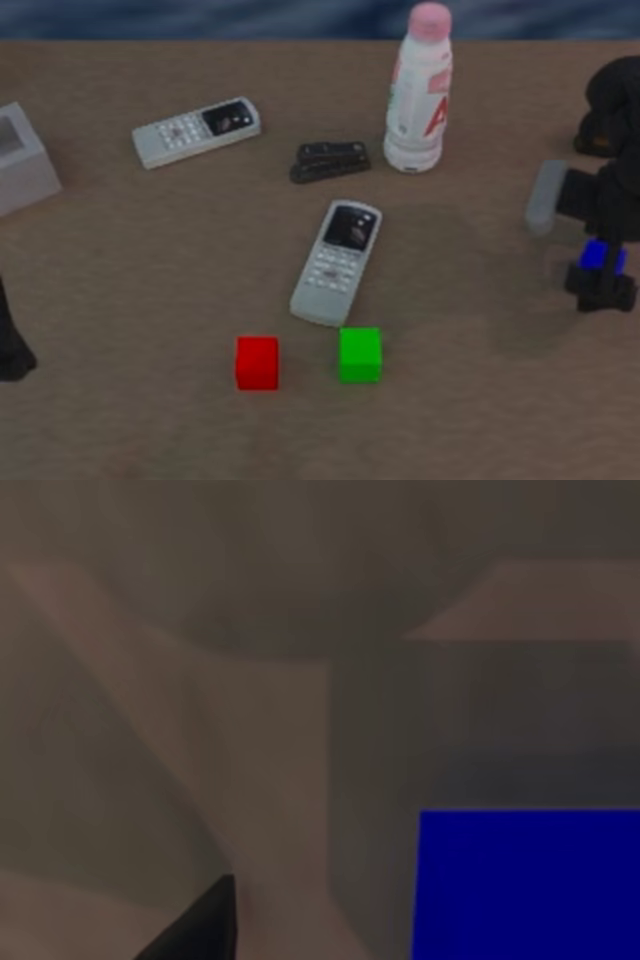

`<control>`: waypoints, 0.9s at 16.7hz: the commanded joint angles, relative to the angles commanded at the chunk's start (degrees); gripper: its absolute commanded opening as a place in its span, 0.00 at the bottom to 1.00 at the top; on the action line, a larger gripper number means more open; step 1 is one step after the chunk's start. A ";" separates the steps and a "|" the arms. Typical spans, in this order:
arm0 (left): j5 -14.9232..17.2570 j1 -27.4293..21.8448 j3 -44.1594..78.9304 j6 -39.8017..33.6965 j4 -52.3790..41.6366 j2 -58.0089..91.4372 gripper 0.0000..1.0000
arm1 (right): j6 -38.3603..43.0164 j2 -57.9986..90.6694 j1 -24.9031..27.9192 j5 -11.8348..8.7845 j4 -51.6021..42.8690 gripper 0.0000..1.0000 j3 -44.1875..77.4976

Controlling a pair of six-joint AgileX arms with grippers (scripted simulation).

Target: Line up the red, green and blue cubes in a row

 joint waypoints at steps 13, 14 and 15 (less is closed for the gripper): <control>0.00 0.00 0.00 0.00 0.00 0.00 1.00 | 0.00 0.00 0.00 0.00 0.00 0.02 0.00; 0.00 0.00 0.00 0.00 0.00 0.00 1.00 | 0.00 0.00 0.00 0.00 0.00 0.00 0.00; 0.00 0.00 0.00 0.00 0.00 0.00 1.00 | 0.00 0.00 0.00 0.00 0.00 0.00 0.00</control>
